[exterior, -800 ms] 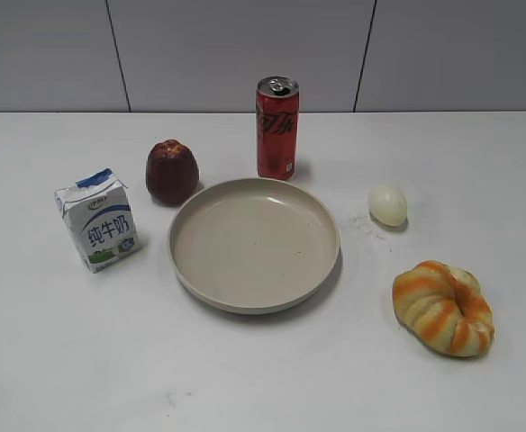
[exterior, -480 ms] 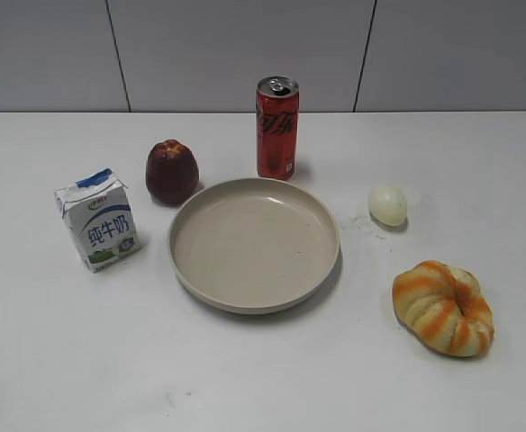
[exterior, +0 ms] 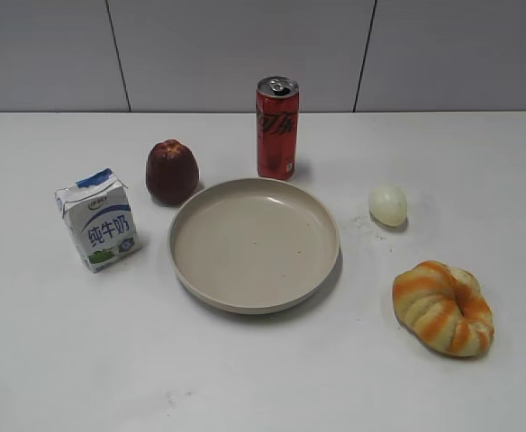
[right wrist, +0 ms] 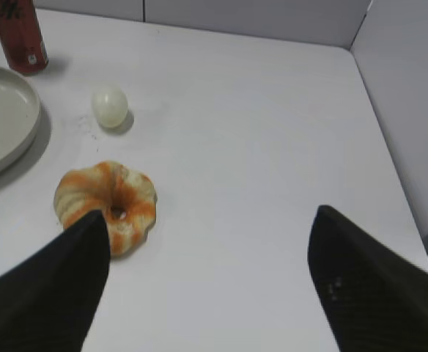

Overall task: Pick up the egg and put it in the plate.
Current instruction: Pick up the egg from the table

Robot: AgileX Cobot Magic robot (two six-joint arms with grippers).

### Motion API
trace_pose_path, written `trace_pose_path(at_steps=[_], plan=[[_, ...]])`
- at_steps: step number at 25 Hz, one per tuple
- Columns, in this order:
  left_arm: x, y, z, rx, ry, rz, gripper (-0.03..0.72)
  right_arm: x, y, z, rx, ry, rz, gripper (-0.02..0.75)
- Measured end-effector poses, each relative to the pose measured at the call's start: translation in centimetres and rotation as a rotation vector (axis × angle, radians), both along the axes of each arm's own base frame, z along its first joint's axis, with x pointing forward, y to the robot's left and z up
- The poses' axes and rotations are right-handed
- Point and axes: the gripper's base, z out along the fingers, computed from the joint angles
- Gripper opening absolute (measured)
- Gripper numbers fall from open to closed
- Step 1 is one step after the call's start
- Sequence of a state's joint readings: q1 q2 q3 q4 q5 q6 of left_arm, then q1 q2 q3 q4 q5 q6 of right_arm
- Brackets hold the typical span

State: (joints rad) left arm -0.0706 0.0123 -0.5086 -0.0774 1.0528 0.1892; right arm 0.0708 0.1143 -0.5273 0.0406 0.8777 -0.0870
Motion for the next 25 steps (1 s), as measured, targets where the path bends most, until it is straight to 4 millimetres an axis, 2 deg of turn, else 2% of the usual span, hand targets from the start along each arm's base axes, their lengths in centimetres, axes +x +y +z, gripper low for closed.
trace_pose_path(at_steps=[5, 8, 12, 16, 18, 22, 25], plan=[[0.0, 0.0, 0.0, 0.000, 0.000, 0.000, 0.239, 4.7, 0.3, 2.0, 0.017, -0.124, -0.012, 0.673], [0.0, 0.0, 0.0, 0.000, 0.000, 0.000, 0.239, 8.3, 0.5, 2.7, 0.038, -0.128, -0.018, 0.673], [0.0, 0.0, 0.0, 0.000, 0.000, 0.000, 0.239, 14.0, 0.9, 3.3, 0.030, 0.008, -0.022, 0.673], [0.0, 0.0, 0.0, 0.000, 0.000, 0.000, 0.239, 20.6, 1.6, 3.9, 0.017, 0.156, -0.013, 0.669], [0.0, 0.0, 0.0, 0.000, 0.000, 0.000, 0.239, 24.0, 2.3, 3.3, 0.006, 0.263, 0.004, 0.665], [0.0, 0.0, 0.0, 0.000, 0.000, 0.000, 0.239, 29.4, 4.7, 2.0, -0.020, 0.431, 0.066, 0.659], [0.0, 0.0, 0.0, 0.000, 0.000, 0.000, 0.239, 32.9, 6.8, -0.1, -0.046, 0.549, 0.112, 0.652]])
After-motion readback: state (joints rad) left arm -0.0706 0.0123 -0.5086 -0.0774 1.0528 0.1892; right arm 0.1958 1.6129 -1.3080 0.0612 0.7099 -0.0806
